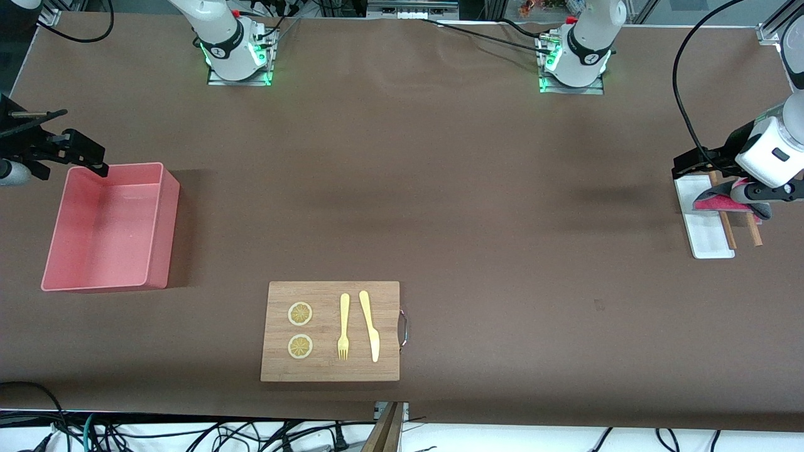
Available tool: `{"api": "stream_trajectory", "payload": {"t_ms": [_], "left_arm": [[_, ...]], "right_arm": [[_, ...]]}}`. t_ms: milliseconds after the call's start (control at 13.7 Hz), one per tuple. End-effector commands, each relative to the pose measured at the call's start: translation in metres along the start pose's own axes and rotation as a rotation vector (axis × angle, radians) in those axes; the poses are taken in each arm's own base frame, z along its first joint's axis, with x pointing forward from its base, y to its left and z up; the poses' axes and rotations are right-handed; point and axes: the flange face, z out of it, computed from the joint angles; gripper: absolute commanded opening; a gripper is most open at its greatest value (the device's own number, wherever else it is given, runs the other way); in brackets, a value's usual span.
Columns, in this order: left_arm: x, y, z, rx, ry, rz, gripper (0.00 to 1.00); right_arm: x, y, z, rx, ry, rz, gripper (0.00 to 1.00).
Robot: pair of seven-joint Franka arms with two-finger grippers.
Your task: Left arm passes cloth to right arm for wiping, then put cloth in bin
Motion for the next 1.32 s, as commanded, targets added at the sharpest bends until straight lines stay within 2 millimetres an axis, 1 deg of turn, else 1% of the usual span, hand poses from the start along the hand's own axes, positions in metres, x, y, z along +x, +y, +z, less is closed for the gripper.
{"api": "stream_trajectory", "payload": {"t_ms": [0, 73, 146, 220, 366, 513, 586, 732, 806, 952, 1099, 1245], "left_arm": [[0.002, -0.007, 0.004, 0.015, -0.011, 0.01, 1.0], [0.007, -0.026, 0.012, 0.029, -0.024, -0.008, 1.0], [0.015, -0.045, 0.025, 0.048, -0.047, 0.018, 1.0], [0.024, -0.06, 0.039, 0.07, -0.072, 0.063, 1.0], [0.043, -0.118, 0.069, 0.061, -0.117, 0.062, 1.0], [0.058, -0.176, 0.109, 0.046, -0.174, 0.154, 1.0], [0.061, -0.194, 0.125, 0.03, -0.193, 0.178, 1.0], [0.058, -0.232, 0.155, 0.012, -0.216, 0.161, 1.0], [0.058, -0.244, 0.168, 0.002, -0.219, 0.165, 1.0], [0.059, -0.249, 0.179, -0.008, -0.223, 0.174, 1.0], [0.056, -0.249, 0.185, -0.016, -0.236, 0.168, 1.0], [0.057, -0.25, 0.203, -0.033, -0.263, 0.167, 1.0]], "right_arm": [[0.003, -0.001, -0.005, 0.012, 0.01, -0.006, 1.0], [0.003, -0.001, -0.005, 0.012, 0.01, -0.006, 1.0], [0.003, -0.001, -0.005, 0.012, 0.01, -0.006, 1.0], [0.003, -0.002, -0.005, 0.012, 0.01, -0.007, 1.0], [0.003, -0.002, -0.005, 0.013, 0.01, -0.008, 1.0], [0.003, -0.001, -0.005, 0.012, 0.01, -0.006, 1.0], [0.003, -0.002, -0.005, 0.013, 0.01, -0.006, 1.0], [0.003, -0.003, -0.005, 0.013, 0.01, -0.008, 1.0], [0.003, -0.002, -0.005, 0.013, 0.01, -0.006, 1.0], [0.003, -0.002, -0.005, 0.013, 0.01, -0.008, 1.0], [0.003, -0.002, -0.005, 0.013, 0.01, -0.006, 1.0], [0.003, -0.002, -0.005, 0.013, 0.01, -0.006, 1.0]]}}
